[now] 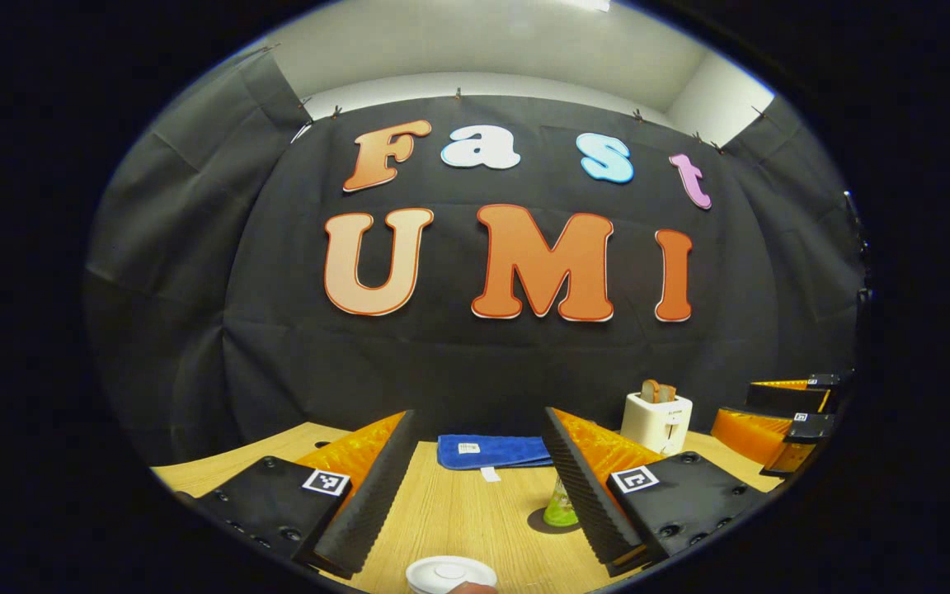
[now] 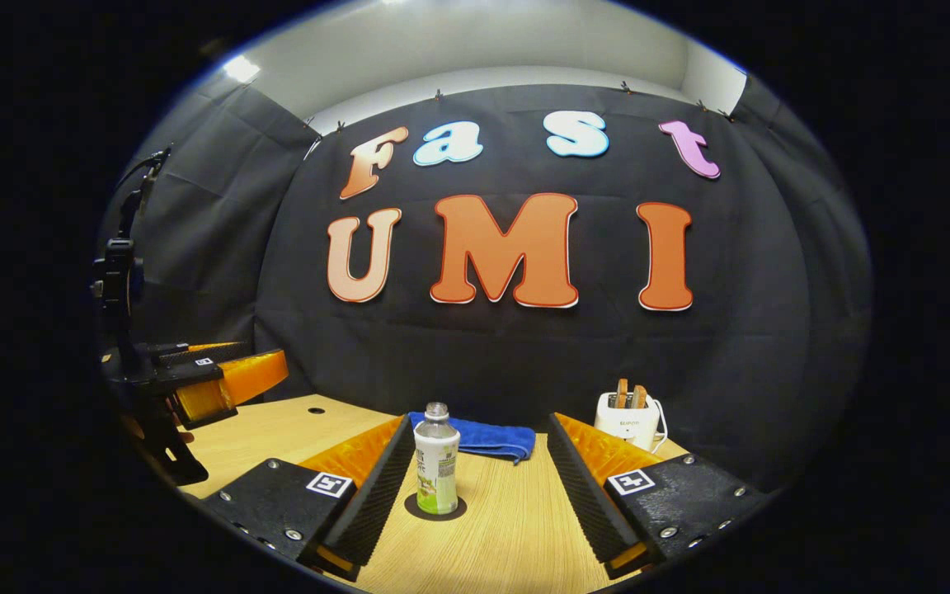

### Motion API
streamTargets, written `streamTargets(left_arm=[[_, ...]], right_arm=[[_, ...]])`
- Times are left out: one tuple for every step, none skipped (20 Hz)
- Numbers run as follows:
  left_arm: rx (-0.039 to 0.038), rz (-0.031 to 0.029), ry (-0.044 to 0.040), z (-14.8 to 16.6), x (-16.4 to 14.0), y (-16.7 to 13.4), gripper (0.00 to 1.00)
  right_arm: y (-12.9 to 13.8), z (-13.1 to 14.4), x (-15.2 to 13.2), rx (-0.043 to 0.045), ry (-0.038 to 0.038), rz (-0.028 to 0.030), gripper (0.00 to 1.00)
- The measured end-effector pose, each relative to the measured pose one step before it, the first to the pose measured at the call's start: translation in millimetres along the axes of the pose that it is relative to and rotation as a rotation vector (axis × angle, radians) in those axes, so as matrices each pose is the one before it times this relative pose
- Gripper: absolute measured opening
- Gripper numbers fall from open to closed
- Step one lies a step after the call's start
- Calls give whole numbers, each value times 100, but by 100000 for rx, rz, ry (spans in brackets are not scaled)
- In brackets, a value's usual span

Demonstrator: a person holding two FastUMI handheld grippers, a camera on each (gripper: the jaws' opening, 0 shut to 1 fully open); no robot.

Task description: Open the teacup lid with one hand, grasp the water bottle and pour water into the teacup with the other hand; after pouring, place the water bottle on the coaster and then close the teacup lid.

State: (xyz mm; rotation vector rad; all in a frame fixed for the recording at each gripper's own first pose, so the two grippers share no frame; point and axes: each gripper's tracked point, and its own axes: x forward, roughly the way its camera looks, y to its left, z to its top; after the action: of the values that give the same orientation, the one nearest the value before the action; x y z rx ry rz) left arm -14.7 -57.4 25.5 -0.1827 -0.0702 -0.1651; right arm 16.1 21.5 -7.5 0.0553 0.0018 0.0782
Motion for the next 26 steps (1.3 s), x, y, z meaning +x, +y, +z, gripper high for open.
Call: streamTargets(left_arm=[[-1187,-421,-1256,580,163,40,99],[348,594,-945,504,125,313,99],[1504,1016,-413,322,246,455,95],[1963,1147,-79,160,166,293,95],[1332,627,-459,199,172,142,95],[433,41,-411,145,193,-16,99],[42,-432,-167,-65,155,-191,99],[104,-496,283,-155,-6,-93,95],[122,-188,538,-392,100,84,95],[-104,102,354,-206,85,145,95],[-243,571,452,-202,34,241,95],[-1085,947,-335,-86,49,333,96],[-1395,298,-293,-91,21,45,99],[-352,153,213,-84,-46,16,95],[286,66,513,-366,26,203,95],[177,43,456,-126,-63,7,96],[-188,-48,129,22,110,-46,96],[-85,4,-112,5,96,-6,96],[236,447,14,-34,29,95,95],[539,1046,-424,14,28,277,99],[556,1260,-225,160,-47,420,96],[575,614,389,-163,36,86,96],[498,10,373,-217,-41,-111,96],[389,-12,301,-59,57,-45,96],[343,116,8,1,-3,73,96],[294,148,-180,79,-34,29,100]], right_arm=[[-80,336,58,-30,-768,-183,96],[-33,315,95,-81,-526,-469,96],[-141,200,128,-17,-313,-465,96],[-59,162,90,405,-158,-183,96],[-36,128,102,768,-208,7,100],[90,153,148,930,-136,226,97],[46,99,149,695,-177,-117,97],[65,90,68,507,-228,125,96],[19,38,38,230,91,45,96],[56,-72,92,-38,-60,149,96],[-4,-170,169,-449,78,-98,96],[-131,-178,167,-502,316,-251,96],[113,49,6,-291,73,296,96],[68,-68,79,-176,278,267,97],[204,-31,91,-15,-72,608,97],[149,73,96,-42,17,371,97],[106,27,103,-12,-40,411,92],[245,52,44,-47,-239,478,92],[58,90,-22,-119,-191,89,97],[-47,37,92,-342,-56,-156,96],[-243,-13,37,-984,-42,-1088,92],[-230,17,-38,-960,4,-1023,96],[-98,58,111,-338,30,-567,96],[70,113,82,216,-61,-65,96],[78,68,112,562,103,346,96],[29,-48,-32,608,87,356,96]])
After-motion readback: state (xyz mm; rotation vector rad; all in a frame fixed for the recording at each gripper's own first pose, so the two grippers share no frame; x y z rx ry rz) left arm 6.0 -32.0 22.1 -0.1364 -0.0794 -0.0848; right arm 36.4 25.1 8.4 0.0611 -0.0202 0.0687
